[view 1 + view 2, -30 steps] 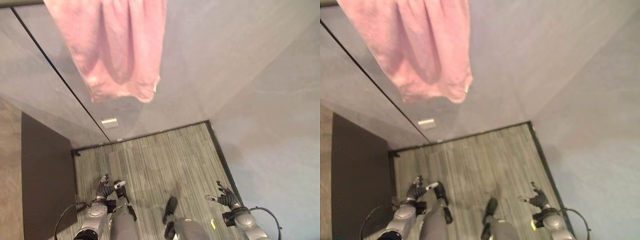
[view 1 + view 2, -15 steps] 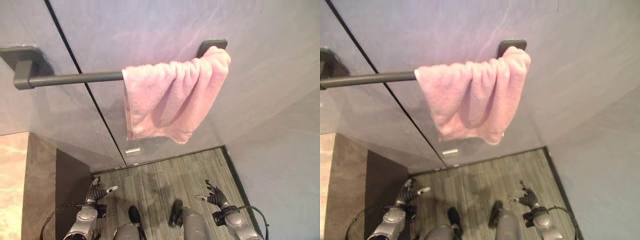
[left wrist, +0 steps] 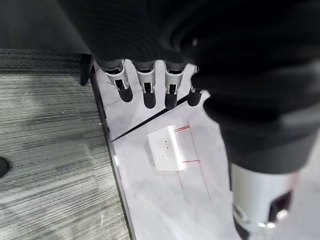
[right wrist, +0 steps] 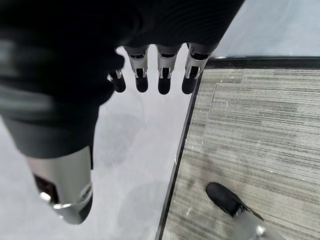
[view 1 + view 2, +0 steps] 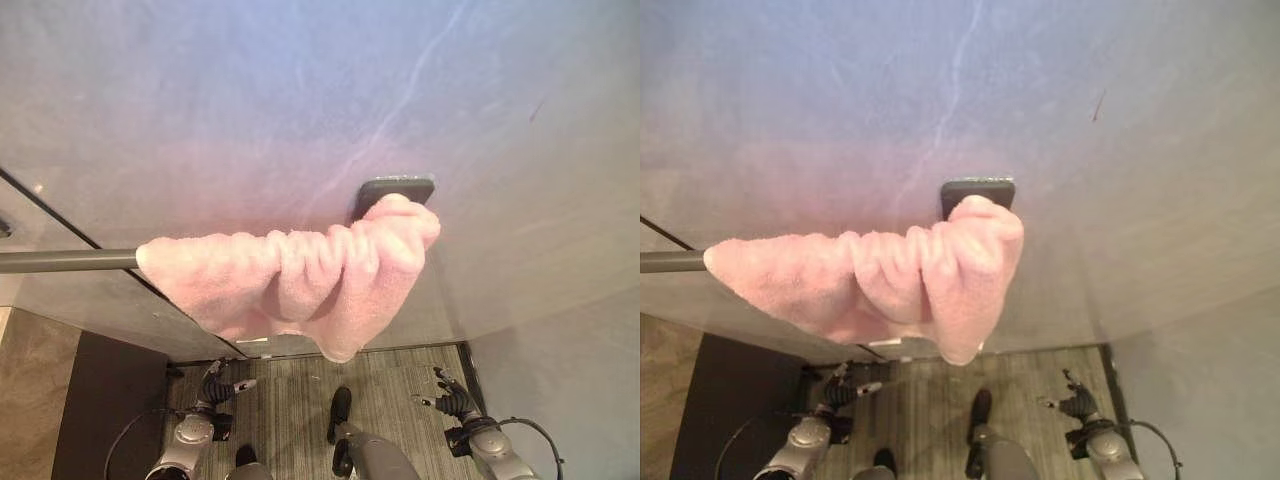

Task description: Put brush and paste in cup on sink, flatten towel.

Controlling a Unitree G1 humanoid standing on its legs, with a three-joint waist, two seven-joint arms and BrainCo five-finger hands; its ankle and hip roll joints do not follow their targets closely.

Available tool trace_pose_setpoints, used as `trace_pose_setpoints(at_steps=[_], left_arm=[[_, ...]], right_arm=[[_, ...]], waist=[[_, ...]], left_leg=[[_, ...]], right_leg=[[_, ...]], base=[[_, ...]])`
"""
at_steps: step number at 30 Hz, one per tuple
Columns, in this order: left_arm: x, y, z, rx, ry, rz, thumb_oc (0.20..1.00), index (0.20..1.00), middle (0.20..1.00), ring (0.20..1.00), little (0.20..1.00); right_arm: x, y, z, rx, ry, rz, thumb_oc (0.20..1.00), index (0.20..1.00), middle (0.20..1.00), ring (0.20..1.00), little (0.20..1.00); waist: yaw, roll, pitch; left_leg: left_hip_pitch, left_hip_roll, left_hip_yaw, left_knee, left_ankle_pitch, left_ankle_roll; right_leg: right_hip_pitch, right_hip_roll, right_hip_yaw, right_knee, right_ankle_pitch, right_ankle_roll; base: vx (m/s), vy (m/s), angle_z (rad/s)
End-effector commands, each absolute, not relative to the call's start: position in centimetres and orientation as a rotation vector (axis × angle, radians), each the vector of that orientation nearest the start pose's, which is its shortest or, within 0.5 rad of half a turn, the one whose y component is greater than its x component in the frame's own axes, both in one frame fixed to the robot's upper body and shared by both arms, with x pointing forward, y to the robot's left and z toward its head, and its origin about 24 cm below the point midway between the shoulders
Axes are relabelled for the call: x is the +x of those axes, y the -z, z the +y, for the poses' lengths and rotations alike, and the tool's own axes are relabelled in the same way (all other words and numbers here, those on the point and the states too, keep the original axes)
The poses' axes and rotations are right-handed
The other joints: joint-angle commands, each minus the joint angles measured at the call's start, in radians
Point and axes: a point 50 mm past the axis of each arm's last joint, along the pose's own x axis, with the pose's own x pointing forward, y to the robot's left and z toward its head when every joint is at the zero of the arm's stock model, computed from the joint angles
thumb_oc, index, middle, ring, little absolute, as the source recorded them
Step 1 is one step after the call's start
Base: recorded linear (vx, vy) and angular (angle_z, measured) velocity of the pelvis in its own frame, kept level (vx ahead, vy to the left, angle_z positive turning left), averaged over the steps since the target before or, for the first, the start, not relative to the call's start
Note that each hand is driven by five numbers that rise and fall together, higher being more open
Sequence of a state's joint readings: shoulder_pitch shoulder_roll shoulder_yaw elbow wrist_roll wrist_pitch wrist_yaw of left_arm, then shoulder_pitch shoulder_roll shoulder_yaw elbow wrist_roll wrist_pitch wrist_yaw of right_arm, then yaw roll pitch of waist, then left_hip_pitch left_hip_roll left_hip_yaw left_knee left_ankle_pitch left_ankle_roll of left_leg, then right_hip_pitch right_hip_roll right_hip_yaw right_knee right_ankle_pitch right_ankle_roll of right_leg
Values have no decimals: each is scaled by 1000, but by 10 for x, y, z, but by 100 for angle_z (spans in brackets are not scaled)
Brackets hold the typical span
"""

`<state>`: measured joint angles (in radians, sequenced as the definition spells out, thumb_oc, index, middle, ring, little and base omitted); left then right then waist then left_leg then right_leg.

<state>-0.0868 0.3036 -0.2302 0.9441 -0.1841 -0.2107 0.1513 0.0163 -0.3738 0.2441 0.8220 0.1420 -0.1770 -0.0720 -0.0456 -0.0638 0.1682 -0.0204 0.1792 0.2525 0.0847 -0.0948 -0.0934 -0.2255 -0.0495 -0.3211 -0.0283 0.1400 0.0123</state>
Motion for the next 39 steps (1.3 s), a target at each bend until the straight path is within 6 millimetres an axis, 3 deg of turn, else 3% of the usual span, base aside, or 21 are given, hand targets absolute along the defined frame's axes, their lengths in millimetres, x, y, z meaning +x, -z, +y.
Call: trace_pose_setpoints(at_steps=[1,3,5,7,8,9,10,11,12,15,18,27,29,30,32,33,34,35,36,37,39], left_arm=[[194,99,237,300,-132,605,1000,1000,1000,1000,1000],[197,95,236,285,-132,577,1000,1000,1000,1000,1000],[201,87,239,291,-119,537,1000,1000,1000,1000,1000],[202,84,241,303,-117,522,1000,1000,1000,1000,1000],[203,77,246,314,-110,484,1000,1000,1000,1000,1000],[202,77,246,314,-110,484,1000,1000,1000,1000,1000],[202,66,254,330,-109,436,1000,1000,1000,1000,1000],[202,66,254,330,-109,437,1000,1000,1000,1000,1000],[197,57,258,333,-94,398,1000,1000,1000,1000,1000],[197,49,263,357,-47,372,1000,1000,1000,1000,1000],[199,18,269,428,75,263,1000,1000,1000,1000,1000],[194,-30,264,487,241,97,1000,1000,1000,1000,1000],[200,-53,250,500,331,-13,1000,1000,1000,1000,1000],[200,-53,250,500,331,-13,1000,1000,1000,1000,1000],[202,-62,242,478,355,-71,1000,1000,1000,1000,1000],[202,-62,242,478,355,-71,1000,1000,1000,1000,1000],[203,-66,240,467,358,-90,1000,1000,1000,1000,1000],[208,-75,235,445,366,-133,1000,1000,1000,1000,1000],[210,-78,233,440,373,-147,1000,1000,1000,1000,1000],[212,-82,229,428,383,-168,1000,1000,1000,1000,1000],[213,-84,227,419,386,-179,1000,1000,1000,1000,1000]], right_arm=[[185,92,-244,-244,81,593,1000,1000,1000,1000,1000],[192,83,-248,-186,111,539,1000,1000,1000,1000,1000],[197,75,-252,-152,132,494,1000,1000,1000,1000,1000],[200,71,-253,-147,132,475,1000,1000,1000,1000,1000],[203,63,-258,-139,142,440,1000,1000,1000,1000,1000],[203,63,-258,-139,142,440,1000,1000,1000,1000,1000],[208,52,-267,-135,158,394,1000,1000,1000,1000,1000],[208,52,-267,-135,157,394,1000,1000,1000,1000,1000],[215,41,-272,-145,139,349,1000,1000,1000,1000,1000],[221,30,-284,-155,155,315,1000,1000,1000,1000,1000],[224,5,-306,-167,192,224,1000,1000,1000,1000,1000],[234,-22,-298,-152,80,118,1000,1000,1000,1000,1000],[239,-30,-298,-162,67,87,1000,1000,1000,1000,1000],[240,-30,-298,-162,66,87,1000,1000,1000,1000,1000],[248,-39,-294,-200,49,54,1000,1000,1000,1000,1000],[248,-39,-294,-200,49,54,1000,1000,1000,1000,1000],[252,-46,-292,-221,39,30,1000,1000,1000,1000,1000],[262,-61,-283,-238,6,-33,1000,1000,1000,1000,1000],[267,-67,-279,-236,-6,-61,1000,1000,1000,1000,1000],[275,-74,-274,-243,-25,-91,1000,1000,1000,1000,1000],[278,-75,-269,-240,-39,-98,1000,1000,1000,1000,1000]], waist=[[-4,-22,31],[2,-26,48],[17,-30,72],[18,-31,72],[23,-28,64],[23,-29,65],[39,-14,52],[39,-14,52],[47,10,43],[51,21,39],[49,32,20],[65,11,-23],[71,3,-14],[72,2,-13],[73,3,-12],[73,3,-12],[72,7,-10],[68,33,6],[79,33,11],[109,35,10],[124,24,4]], left_leg=[[-67,-87,-18,179,73,-4],[-126,-78,-22,316,109,-36],[-162,-24,-10,416,126,-47],[-162,0,-5,407,129,-44],[-145,48,-7,331,135,-41],[-143,47,-6,330,136,-41],[-117,88,-58,134,159,-45],[-115,88,-57,132,161,-45],[-81,101,-114,57,176,-45],[-62,83,-125,23,158,-44],[5,31,-104,-65,123,-32],[81,-40,-109,-103,70,13],[85,-88,-105,-67,34,36],[84,-89,-104,-67,34,37],[84,-119,-91,-83,41,44],[84,-119,-90,-84,41,44],[80,-123,-88,-93,47,43],[59,-108,-93,-89,61,55],[39,-107,-82,-78,72,62],[26,-100,-58,-69,74,68],[17,-106,-48,-63,76,65]], right_leg=[[39,-50,-5,102,-85,107],[53,-51,-13,99,-94,91],[76,-55,-32,103,-112,76],[81,-60,-37,104,-115,77],[88,-78,-44,107,-116,92],[89,-78,-43,107,-116,92],[88,-99,-38,124,-121,115],[89,-100,-38,125,-122,115],[67,-107,-25,170,-138,115],[66,-129,-23,196,-135,124],[82,-198,-35,231,-98,168],[128,-269,-40,224,-26,218],[134,-309,-10,206,55,244],[134,-310,-9,205,57,245],[119,-338,-2,154,157,249],[119,-338,-2,154,157,249],[107,-346,12,132,201,249],[86,-328,60,187,137,249],[87,-315,37,258,97,240],[110,-311,-29,301,36,220],[141,-296,-60,286,6,211]], base=[[57,-35,18],[32,-28,27],[14,5,19],[24,83,-1],[35,129,-1],[71,301,6],[47,193,13],[39,373,13],[-12,254,16],[-17,217,-25],[-6,256,18],[-20,150,16],[-70,199,-2],[-98,190,-2],[-102,110,-6],[-107,78,-24],[-205,116,-29],[-302,177,-32],[-325,201,-27],[-183,115,-35],[-112,10,-55]])
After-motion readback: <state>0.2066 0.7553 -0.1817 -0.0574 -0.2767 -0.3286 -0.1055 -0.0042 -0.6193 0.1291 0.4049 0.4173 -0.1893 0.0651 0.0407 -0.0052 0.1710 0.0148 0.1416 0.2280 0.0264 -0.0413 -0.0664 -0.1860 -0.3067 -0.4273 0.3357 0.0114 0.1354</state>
